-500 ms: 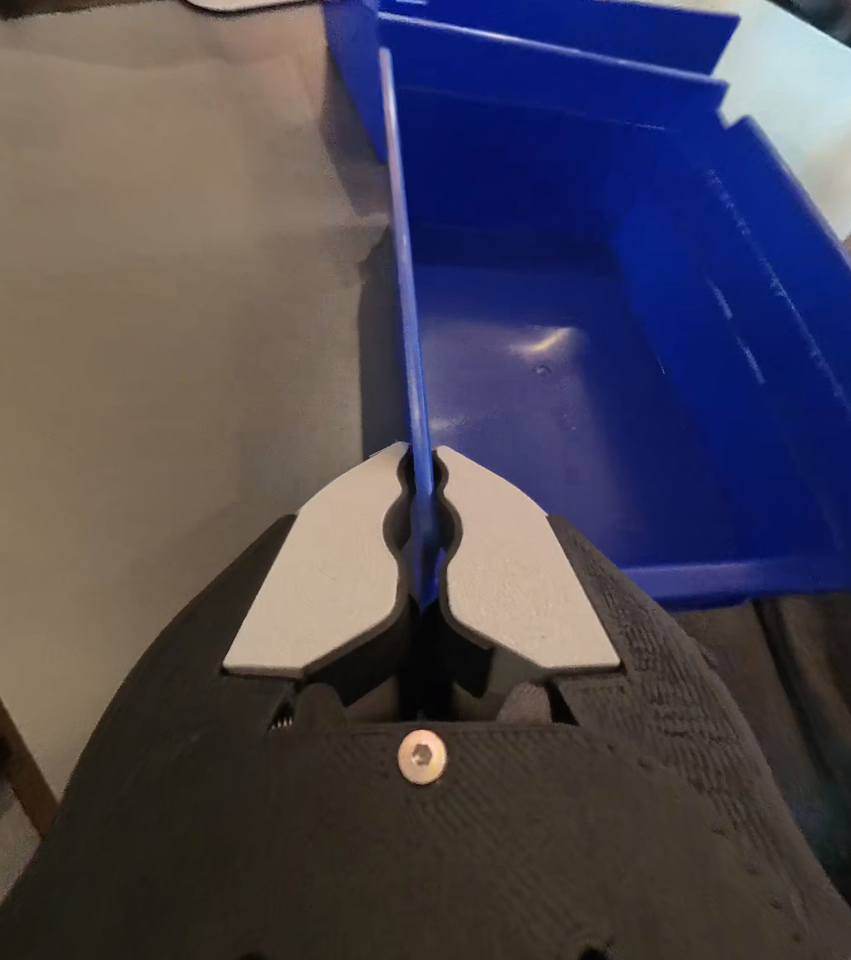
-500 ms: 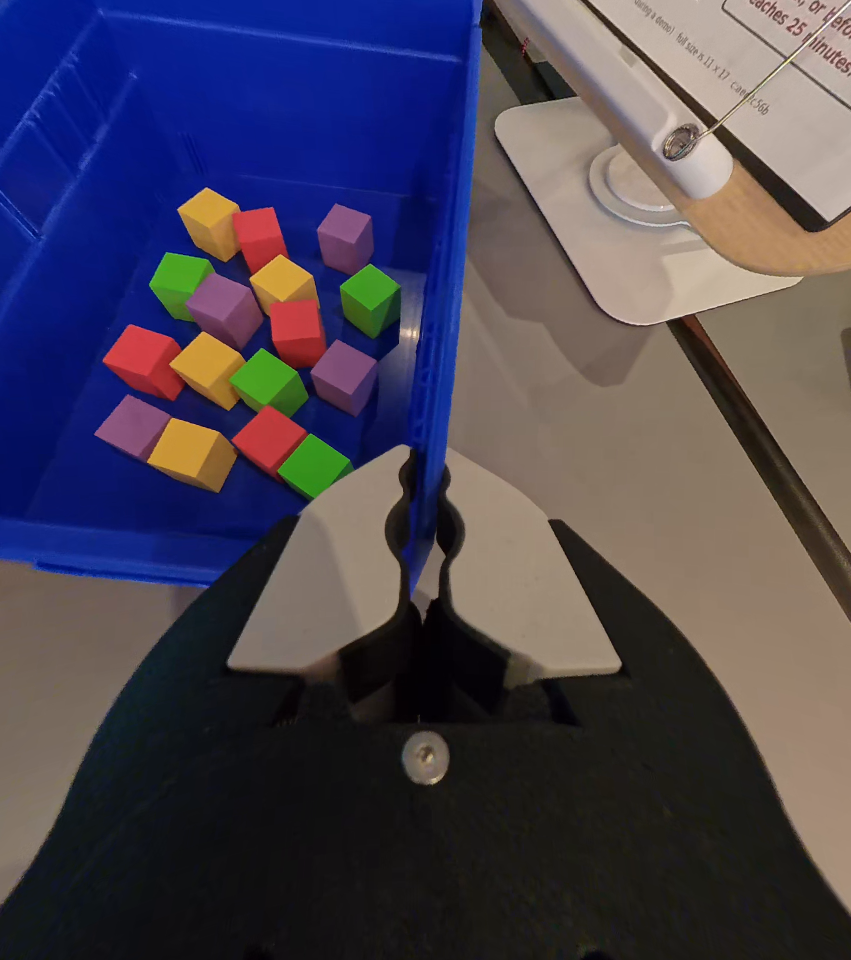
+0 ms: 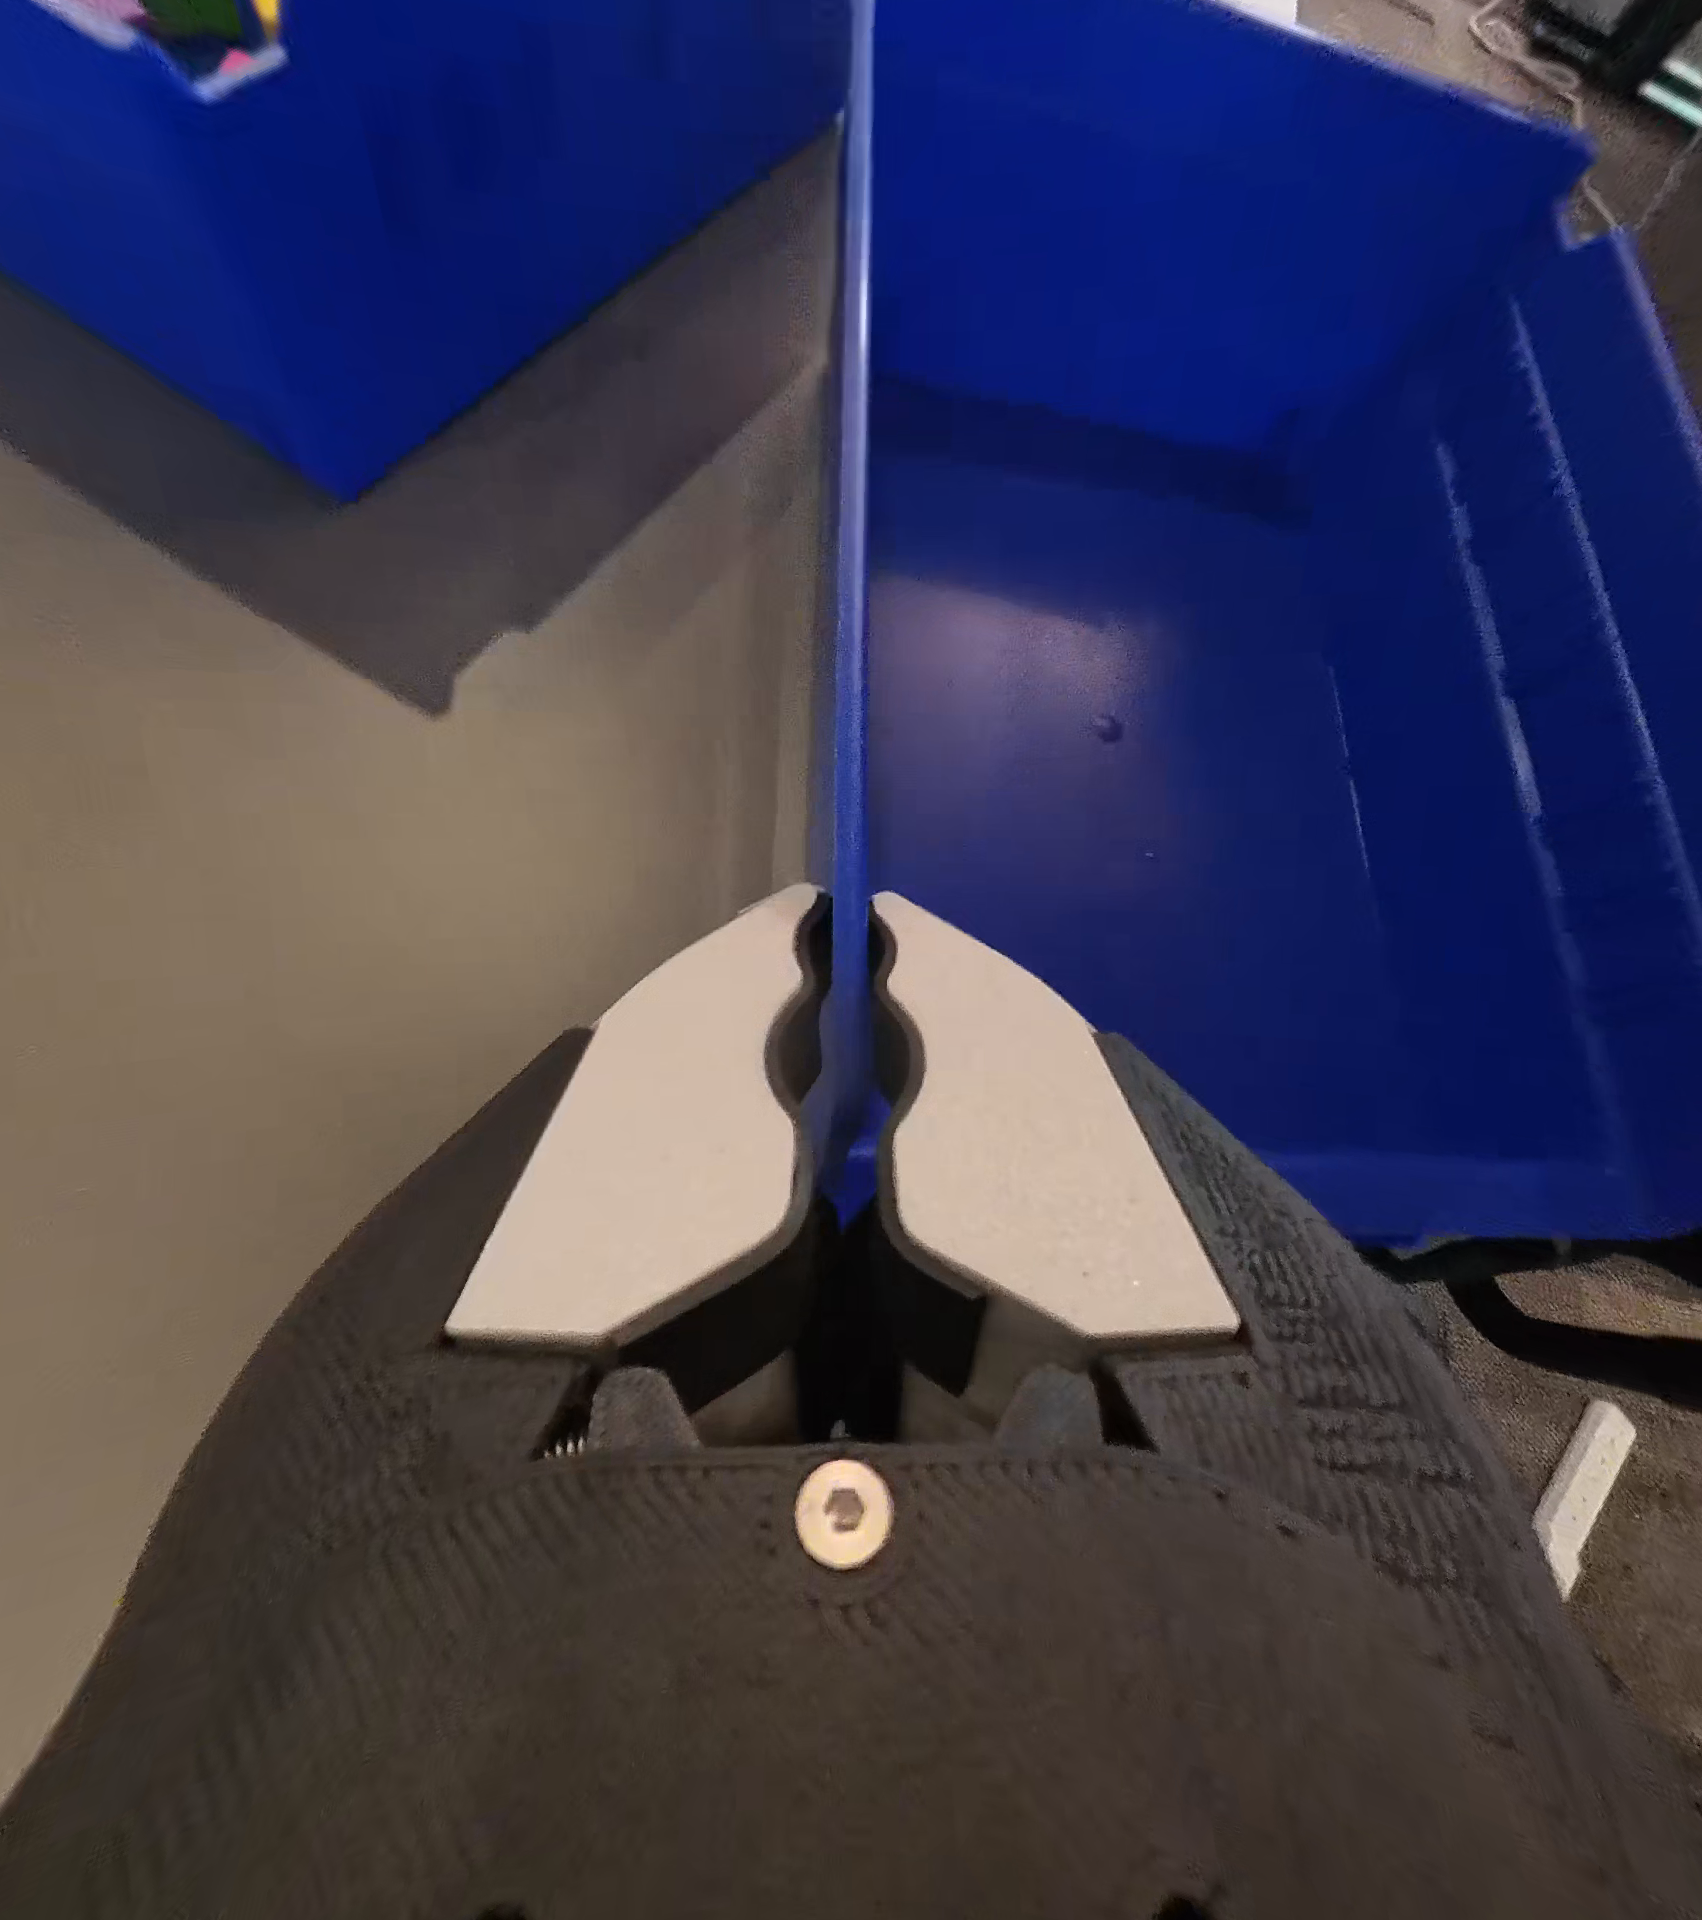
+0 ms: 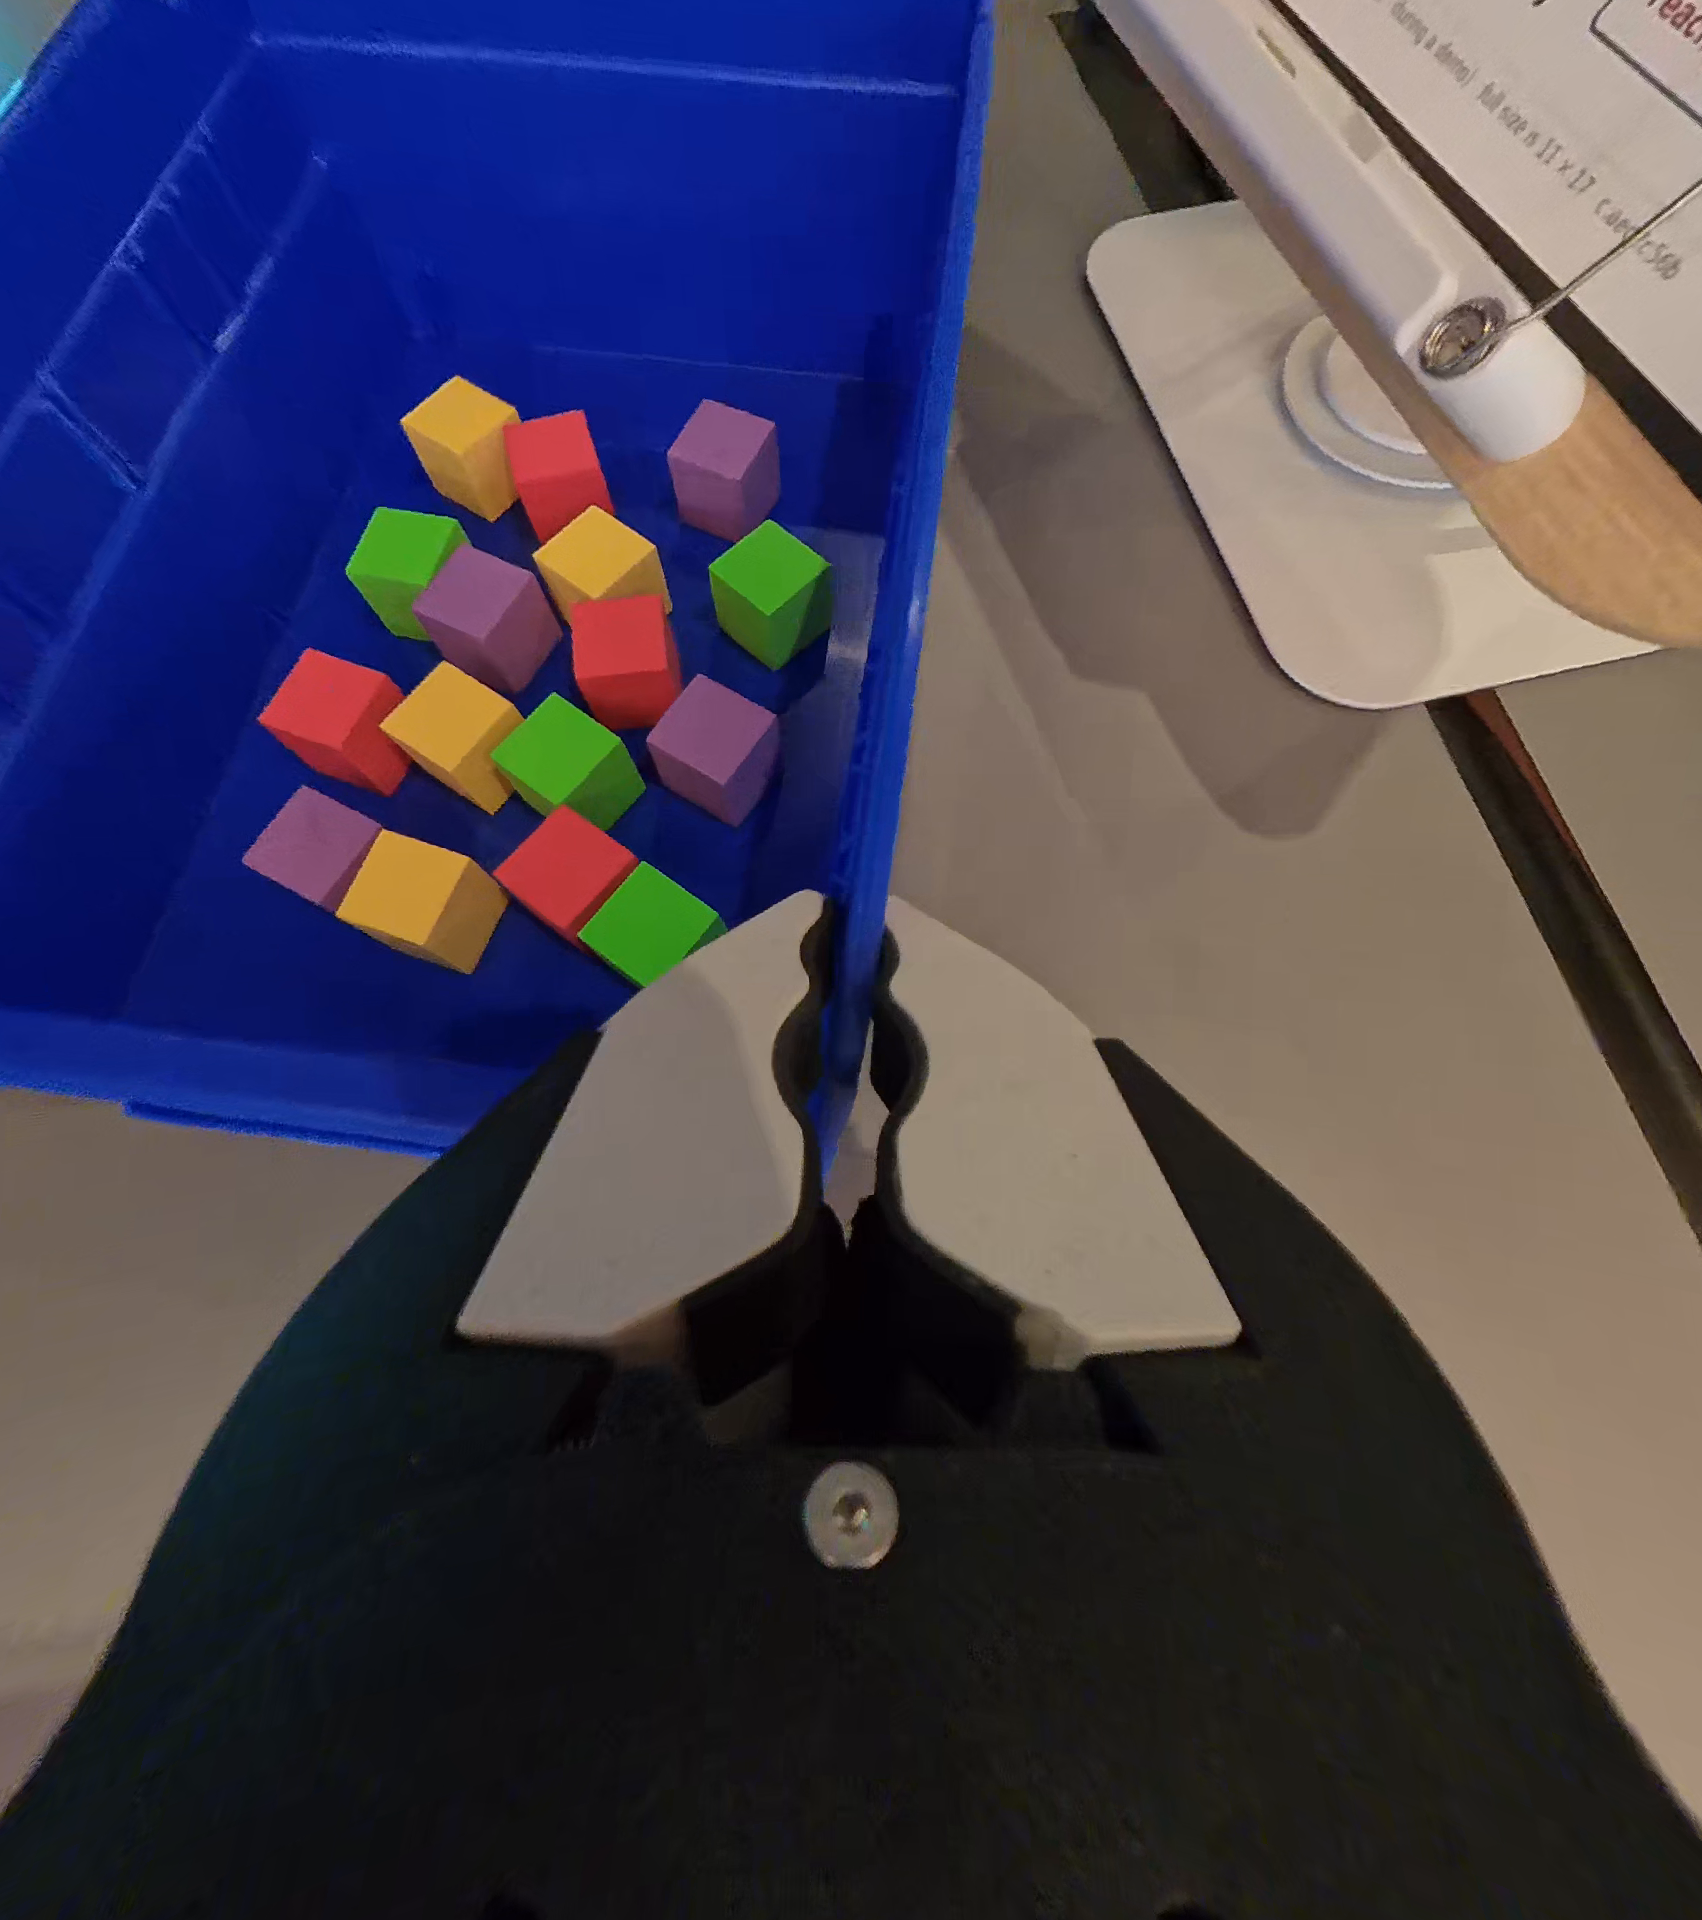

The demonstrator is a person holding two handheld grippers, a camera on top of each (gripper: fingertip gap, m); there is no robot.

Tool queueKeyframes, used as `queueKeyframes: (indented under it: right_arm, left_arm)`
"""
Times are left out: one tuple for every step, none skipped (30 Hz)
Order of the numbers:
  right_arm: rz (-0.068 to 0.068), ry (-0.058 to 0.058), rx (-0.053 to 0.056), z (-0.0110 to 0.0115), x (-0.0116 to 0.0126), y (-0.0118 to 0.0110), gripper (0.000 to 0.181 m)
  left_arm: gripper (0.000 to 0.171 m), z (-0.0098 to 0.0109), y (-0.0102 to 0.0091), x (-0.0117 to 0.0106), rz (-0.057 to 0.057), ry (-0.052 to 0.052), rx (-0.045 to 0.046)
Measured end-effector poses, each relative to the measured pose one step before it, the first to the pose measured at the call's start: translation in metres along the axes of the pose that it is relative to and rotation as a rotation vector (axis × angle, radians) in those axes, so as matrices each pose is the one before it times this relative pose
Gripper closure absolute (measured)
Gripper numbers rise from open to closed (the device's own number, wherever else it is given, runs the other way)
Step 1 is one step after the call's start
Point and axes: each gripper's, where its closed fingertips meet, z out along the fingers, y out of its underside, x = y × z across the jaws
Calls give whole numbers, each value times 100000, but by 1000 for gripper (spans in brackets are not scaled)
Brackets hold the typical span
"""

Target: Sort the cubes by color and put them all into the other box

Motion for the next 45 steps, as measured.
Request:
queueKeyframes:
  right_arm:
    - [-514,-890,435,283,156,-229,178]
    - [-651,-999,553,360,136,-282,178]
    - [-80,-1066,509,401,140,-309,178]
    - [-430,-828,513,478,138,-376,178]
    - [-876,-752,757,542,87,-412,178]
    - [124,-1162,66,565,57,-421,178]
    - [276,-854,-54,601,41,-450,178]
    - [-1199,-579,434,656,-46,-496,178]
    - [-793,-203,660,679,-53,-526,178]
    - [-306,-625,785,713,-132,-530,178]
    - [-683,77,692,697,-59,-515,178]
    - [-984,-162,324,638,-105,-449,178]
    - [-683,-218,143,598,-117,-418,177]
    - [-1188,-281,374,554,-182,-394,178]
    - [-1132,-117,418,523,-137,-352,177]
    - [-500,-87,90,467,-91,-322,177]
    - [-264,-79,-155,434,-56,-290,177]
    - [-461,123,-161,395,-32,-277,177]
    - [-75,402,-204,402,50,-266,177]
    - [-15,319,-640,360,53,-239,177]
    - [154,209,-360,353,58,-260,177]
    - [-147,327,-484,362,42,-259,176]
    - [-755,137,-99,341,-20,-306,176]
    - [-907,230,-439,366,-1,-262,176]
    - [-567,152,-3,370,-32,-303,176]
    - [-319,81,-88,395,-10,-262,176]
    - [-606,7,-315,407,-36,-207,176]
    - [-552,118,356,381,-27,-268,175]
    - [-290,214,246,396,7,-229,175]
    - [-334,150,549,346,15,-265,175]
    - [-462,378,247,301,75,-217,175]
    - [-307,450,240,258,83,-173,174]
    - [102,286,387,164,78,-127,174]
    - [393,251,286,77,65,-70,173]
    - [530,193,396,-33,65,-39,172]
    - [745,662,1799,-144,137,-201,167]
    - [378,161,1892,-286,90,-220,164]
    - [833,940,1921,-343,223,-249,156]
    - [1498,698,1587,-432,197,-219,150]
    - [1479,134,913,-500,95,-132,147]
    - [801,946,97,-593,90,-22,144]
    - [250,1377,-30,-714,41,1,143]
    - [-110,1195,336,-875,-70,-9,143]
    - [-35,1374,835,-1092,-134,-107,143]
    - [-106,1637,1560,-1314,-176,-269,143]
  left_arm:
    - [167,516,-565,-190,741,1555,-460]
    - [167,552,-533,-209,869,816,-812]
    - [167,549,-541,-170,1366,353,-729]
    - [167,532,-553,-167,1406,-270,-617]
    - [166,533,-534,-179,898,-574,-410]
    - [166,510,-452,-151,291,-347,-524]
    - [166,456,-419,-172,-339,-720,-231]
    - [166,400,-435,-134,-255,-870,358]
    - [166,372,-407,-31,178,-781,410]
    - [166,374,-328,15,507,-989,-28]
    - [166,374,-305,107,477,-692,-36]
    - [166,340,-373,217,321,-117,462]
    - [166,314,-250,134,469,-930,-293]
    - [166,270,-205,162,849,-709,-391]
    - [166,242,-233,165,397,-295,84]
    - [166,207,-231,108,107,-487,358]
    - [165,200,-199,58,359,-731,173]
    - [166,186,-188,17,462,-836,-79]
    - [166,166,-230,-50,25,-858,150]
    - [166,151,-288,-74,-359,-686,463]
    - [166,164,-269,-62,-48,-645,287]
    - [166,189,-246,-27,171,-463,80]
    - [166,225,-208,1,307,-278,-134]
    - [166,270,-190,9,221,-294,-194]
    - [166,278,-151,-3,140,-260,-327]
    - [166,272,-178,-9,235,-196,-83]
    - [166,265,-199,-19,-17,-285,273]
    - [166,265,-160,-10,-64,-153,93]
    - [166,259,-100,-30,223,-301,-86]
    - [166,249,-57,-28,264,-261,-203]
    - [166,208,-68,-35,-58,-77,13]
    - [165,142,-89,-26,-195,163,349]
    - [165,89,-29,-43,-64,232,145]
    - [166,29,-18,-50,-46,65,197]
    - [166,15,-12,-26,-291,262,244]
    - [165,8,10,-2,-458,435,180]
    - [165,12,-17,-5,-265,283,175]
    - [165,48,-46,-20,-364,134,145]
    - [165,73,-71,-6,-1446,527,-54]
    - [165,87,-117,102,-2298,1582,-92]
    - [154,55,-201,231,-1983,2515,274]
    - [141,-2,-243,290,-1625,2665,511]
    - [137,-61,-222,354,-702,2547,467]
    - [132,-125,-184,208,-134,995,584]
    - [130,-200,-189,220,104,593,931]
